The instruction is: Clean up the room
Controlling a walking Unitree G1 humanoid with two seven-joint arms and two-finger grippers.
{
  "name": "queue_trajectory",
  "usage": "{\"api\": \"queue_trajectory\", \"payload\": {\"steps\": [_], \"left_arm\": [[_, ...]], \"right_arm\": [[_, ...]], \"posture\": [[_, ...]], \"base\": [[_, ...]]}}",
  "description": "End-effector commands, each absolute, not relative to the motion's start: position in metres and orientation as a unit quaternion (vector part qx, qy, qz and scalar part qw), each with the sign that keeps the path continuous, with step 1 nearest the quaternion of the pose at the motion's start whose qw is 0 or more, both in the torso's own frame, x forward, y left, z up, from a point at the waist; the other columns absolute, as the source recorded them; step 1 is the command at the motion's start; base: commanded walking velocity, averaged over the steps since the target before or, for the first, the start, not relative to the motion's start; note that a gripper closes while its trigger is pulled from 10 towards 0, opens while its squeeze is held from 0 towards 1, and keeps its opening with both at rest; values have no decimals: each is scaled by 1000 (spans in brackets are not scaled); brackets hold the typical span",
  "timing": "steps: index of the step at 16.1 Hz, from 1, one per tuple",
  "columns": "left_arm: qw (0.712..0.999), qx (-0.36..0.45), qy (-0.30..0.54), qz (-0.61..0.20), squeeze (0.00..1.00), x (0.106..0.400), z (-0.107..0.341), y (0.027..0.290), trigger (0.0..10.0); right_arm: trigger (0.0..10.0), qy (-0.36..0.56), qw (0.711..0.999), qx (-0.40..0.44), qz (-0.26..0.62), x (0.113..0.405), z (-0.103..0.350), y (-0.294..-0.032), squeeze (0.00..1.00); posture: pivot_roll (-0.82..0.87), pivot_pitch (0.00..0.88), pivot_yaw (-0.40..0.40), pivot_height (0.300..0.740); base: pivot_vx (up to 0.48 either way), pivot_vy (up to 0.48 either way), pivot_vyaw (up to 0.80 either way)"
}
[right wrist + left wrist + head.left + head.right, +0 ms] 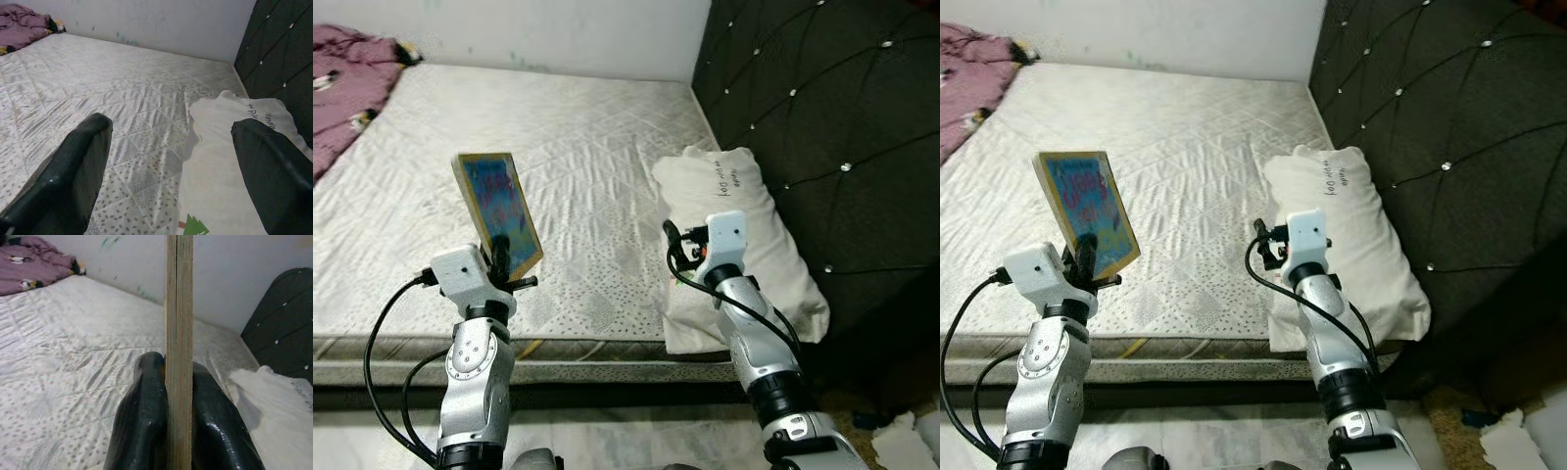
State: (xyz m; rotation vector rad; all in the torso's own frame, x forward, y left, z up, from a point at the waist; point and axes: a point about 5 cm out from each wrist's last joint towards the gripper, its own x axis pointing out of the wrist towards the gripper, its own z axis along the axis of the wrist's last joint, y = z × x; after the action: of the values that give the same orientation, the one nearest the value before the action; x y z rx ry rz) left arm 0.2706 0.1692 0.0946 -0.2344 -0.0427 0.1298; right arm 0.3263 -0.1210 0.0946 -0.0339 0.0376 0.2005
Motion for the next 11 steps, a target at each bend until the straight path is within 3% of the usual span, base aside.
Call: {"api": "queue_trajectory", "payload": {"steps": [1,4,9,11], "left_arm": [[992,-106,-52,52,0,274,109,166,10000],[991,-107,-64,51,0,271,114,170,10000],[992,-106,-50,43,0,266,109,169,10000],[992,-111,-49,40,0,266,108,164,10000]], "right_arm": [[10000,15,996,-19,87,328,98,-127,0],[10000,17,995,-12,98,324,96,-119,0],[10000,17,996,-6,91,320,95,-119,0],[10000,17,996,-6,91,320,95,-120,0]], "posture": [[87,0,-62,740],[109,0,-58,740],[93,0,-48,740],[92,0,-54,740]], "base": [[0,0,0],[0,0,0],[0,0,-575],[0,0,0]]}}
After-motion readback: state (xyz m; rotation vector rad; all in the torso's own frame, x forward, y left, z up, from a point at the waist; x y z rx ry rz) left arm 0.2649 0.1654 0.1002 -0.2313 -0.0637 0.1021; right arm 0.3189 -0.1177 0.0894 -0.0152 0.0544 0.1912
